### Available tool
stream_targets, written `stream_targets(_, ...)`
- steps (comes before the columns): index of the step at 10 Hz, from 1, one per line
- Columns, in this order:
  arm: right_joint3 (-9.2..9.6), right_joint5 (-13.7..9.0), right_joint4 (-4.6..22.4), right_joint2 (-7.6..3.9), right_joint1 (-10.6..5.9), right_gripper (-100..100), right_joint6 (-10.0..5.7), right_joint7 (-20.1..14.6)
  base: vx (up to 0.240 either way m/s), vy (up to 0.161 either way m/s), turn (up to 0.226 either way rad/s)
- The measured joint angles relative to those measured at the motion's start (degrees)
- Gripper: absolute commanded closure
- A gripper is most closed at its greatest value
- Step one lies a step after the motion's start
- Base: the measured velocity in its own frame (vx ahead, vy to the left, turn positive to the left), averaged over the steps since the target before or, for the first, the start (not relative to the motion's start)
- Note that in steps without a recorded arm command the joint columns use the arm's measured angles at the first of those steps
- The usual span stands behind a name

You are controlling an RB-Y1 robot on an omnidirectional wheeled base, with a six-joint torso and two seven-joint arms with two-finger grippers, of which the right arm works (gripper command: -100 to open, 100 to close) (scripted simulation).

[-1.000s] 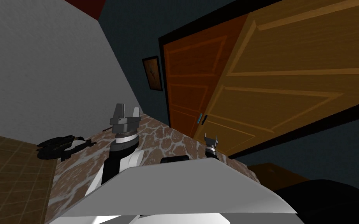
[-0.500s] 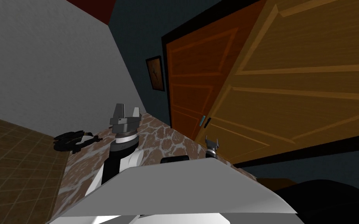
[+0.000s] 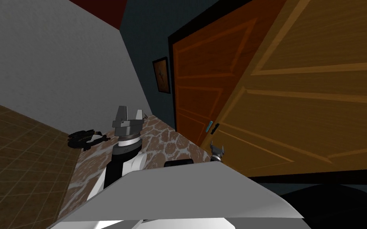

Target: Pull the door open

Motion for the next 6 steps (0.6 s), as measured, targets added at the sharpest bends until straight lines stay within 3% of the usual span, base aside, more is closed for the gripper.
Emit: stream_targets(6,-0.33,-4.65,5.16,0.64,-0.81,-100,-1.64,-6.54,0.114,-0.105,0.117)
